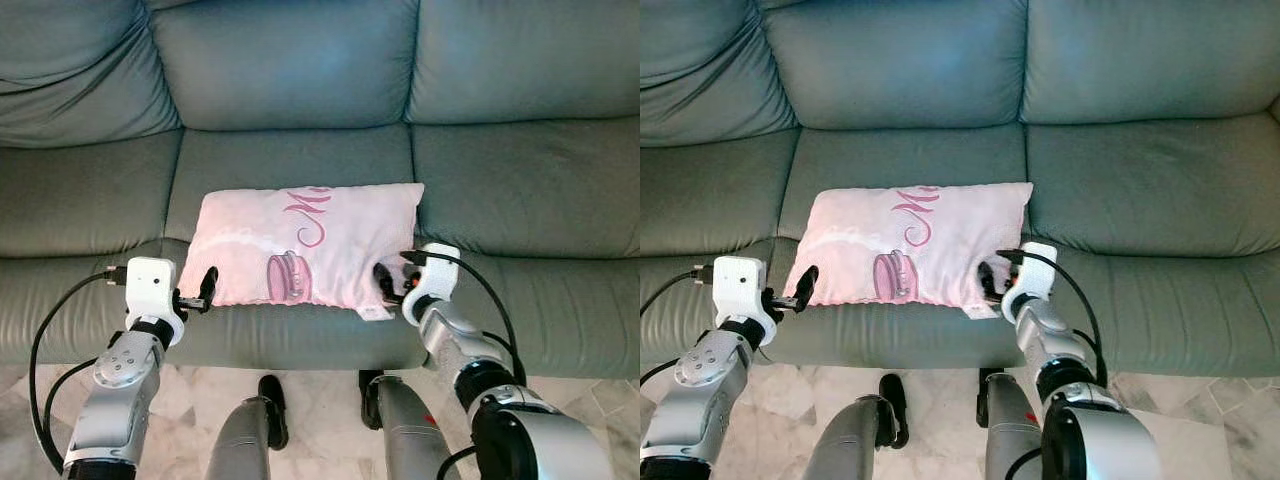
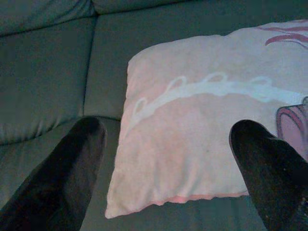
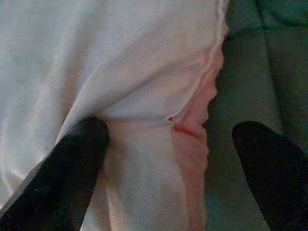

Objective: Move the pillow to the sofa

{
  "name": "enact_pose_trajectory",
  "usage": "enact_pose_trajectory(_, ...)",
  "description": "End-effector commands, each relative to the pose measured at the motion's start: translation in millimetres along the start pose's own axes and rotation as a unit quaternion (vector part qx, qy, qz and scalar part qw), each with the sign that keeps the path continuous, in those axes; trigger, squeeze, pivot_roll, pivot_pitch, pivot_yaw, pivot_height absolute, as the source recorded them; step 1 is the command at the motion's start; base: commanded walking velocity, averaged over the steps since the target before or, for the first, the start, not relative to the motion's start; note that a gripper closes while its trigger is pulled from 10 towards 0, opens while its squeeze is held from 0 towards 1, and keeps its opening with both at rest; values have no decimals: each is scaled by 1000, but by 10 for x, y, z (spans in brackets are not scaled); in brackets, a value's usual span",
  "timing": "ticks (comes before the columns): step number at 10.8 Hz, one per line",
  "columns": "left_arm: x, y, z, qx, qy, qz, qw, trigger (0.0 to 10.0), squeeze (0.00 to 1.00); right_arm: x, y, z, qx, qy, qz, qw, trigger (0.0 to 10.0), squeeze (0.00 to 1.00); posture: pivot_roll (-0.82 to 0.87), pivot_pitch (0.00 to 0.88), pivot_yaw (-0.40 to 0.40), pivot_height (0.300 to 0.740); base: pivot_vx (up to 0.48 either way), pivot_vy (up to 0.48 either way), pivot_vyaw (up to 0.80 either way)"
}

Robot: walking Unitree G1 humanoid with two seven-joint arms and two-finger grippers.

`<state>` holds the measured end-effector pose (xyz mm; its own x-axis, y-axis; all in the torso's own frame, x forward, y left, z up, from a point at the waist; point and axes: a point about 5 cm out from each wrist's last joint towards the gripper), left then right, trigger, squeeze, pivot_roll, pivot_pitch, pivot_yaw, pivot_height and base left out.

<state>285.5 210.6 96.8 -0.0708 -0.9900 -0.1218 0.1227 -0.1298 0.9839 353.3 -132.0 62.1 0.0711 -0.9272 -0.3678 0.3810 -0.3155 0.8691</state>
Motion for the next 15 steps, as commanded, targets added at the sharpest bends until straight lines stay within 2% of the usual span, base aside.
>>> enact_pose_trajectory(1, -17, -152, 71, -31, 7, -2, 999, 10000, 0, -56, -193, 19, -33, 13, -21, 999, 10000, 698, -58, 488, 100, 740, 0, 0, 0)
enact_pose_trajectory(4, -3, -156, 64, -32, 6, -2, 999, 10000, 0, -184, -219, -2, -38, 39, -29, 998, 10000, 698, -57, 490, 100, 740, 0, 0, 0)
enact_pose_trajectory(5, 7, -160, 59, -33, 5, -2, 999, 10000, 0, -150, -218, 7, -36, 34, -9, 999, 10000, 686, -56, 489, 98, 740, 0, 0, 0)
enact_pose_trajectory(6, 10, -161, 60, -33, 6, -1, 999, 10000, 0, -42, -194, 32, -25, 13, 32, 999, 10000, 620, -61, 487, 95, 740, 0, 0, 0)
enact_pose_trajectory(7, 16, -165, 58, -33, 6, 0, 999, 10000, 0, 49, -163, 55, -16, -3, 67, 998, 10000, 455, -64, 482, 94, 740, 0, 0, 0)
enact_pose_trajectory(8, 54, -171, 52, -33, 3, 6, 999, 10000, 0, 200, -108, 104, -4, -25, 131, 991, 10000, 24, -77, 473, 92, 740, 0, 0, 0)
enact_pose_trajectory(9, 112, -161, 30, -30, -2, 12, 999, 10000, 0, 324, -52, 148, 6, -46, 166, 985, 10000, 0, -89, 457, 91, 740, 0, 0, 0)
enact_pose_trajectory(11, 192, -168, -11, -28, -9, 16, 999, 10000, 0, 421, 30, 258, 35, -43, 203, 978, 10000, 0, -129, 410, 82, 740, 0, 0, 0)
enact_pose_trajectory(12, 209, -186, -20, -29, -9, 18, 999, 10000, 0, 413, 70, 357, 57, -39, 212, 975, 10000, 0, -155, 376, 74, 740, 0, 0, 0)
enact_pose_trajectory(13, 214, -247, -28, -40, -3, 25, 999, 10000, 0, 341, 45, 508, 70, -26, 216, 974, 10000, 0, -185, 329, 65, 740, 0, 0, 0)
enact_pose_trajectory(15, 217, -320, -74, -59, 22, 37, 997, 10000, 0, 142, -66, 684, 74, 7, 200, 977, 10000, 0, -206, 266, 56, 740, 0, 0, 0)
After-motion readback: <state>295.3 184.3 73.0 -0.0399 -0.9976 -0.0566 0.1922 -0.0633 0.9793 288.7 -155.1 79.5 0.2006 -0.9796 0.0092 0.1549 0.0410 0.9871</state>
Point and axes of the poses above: a point about 5 cm out from each wrist's last joint towards the gripper, its own z axis pointing back from the gripper into the wrist, its own y axis along the axis of the wrist's last joint, x = y × z, and after that the axes turned 3 degrees about -z, right-handed
